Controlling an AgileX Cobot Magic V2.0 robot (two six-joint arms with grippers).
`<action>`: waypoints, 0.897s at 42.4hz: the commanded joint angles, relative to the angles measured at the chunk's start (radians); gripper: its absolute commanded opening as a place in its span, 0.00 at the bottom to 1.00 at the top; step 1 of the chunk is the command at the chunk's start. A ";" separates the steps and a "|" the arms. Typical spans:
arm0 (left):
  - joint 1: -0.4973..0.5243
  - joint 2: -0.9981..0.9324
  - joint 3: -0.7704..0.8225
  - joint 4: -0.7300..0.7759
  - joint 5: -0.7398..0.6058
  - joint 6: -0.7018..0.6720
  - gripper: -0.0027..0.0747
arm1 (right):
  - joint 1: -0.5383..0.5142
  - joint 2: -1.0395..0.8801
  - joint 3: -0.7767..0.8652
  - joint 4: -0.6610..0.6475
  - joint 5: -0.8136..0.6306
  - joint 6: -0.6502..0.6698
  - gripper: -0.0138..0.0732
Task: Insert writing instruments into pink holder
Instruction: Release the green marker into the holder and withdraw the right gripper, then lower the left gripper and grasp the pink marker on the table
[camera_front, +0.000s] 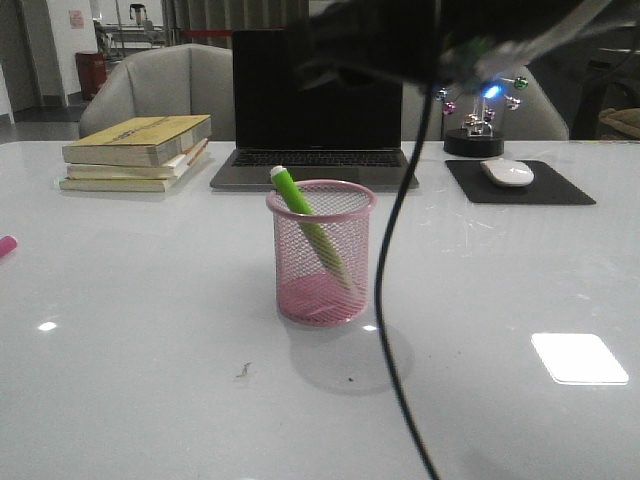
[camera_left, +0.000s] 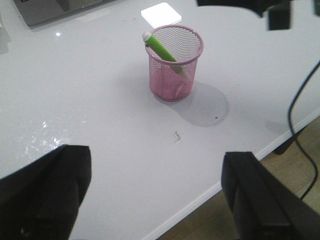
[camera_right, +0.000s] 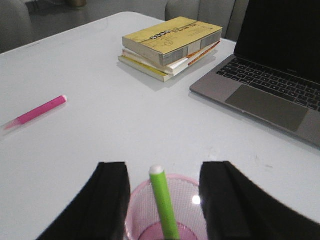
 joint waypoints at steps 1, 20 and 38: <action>-0.008 0.001 -0.031 -0.010 -0.074 0.003 0.78 | -0.014 -0.195 -0.025 -0.007 0.202 -0.017 0.67; 0.040 0.022 -0.052 0.125 0.013 -0.132 0.78 | -0.118 -0.611 0.026 -0.019 0.857 -0.016 0.67; 0.433 0.439 -0.235 0.178 0.113 -0.148 0.78 | -0.118 -0.631 0.044 -0.019 0.896 -0.016 0.67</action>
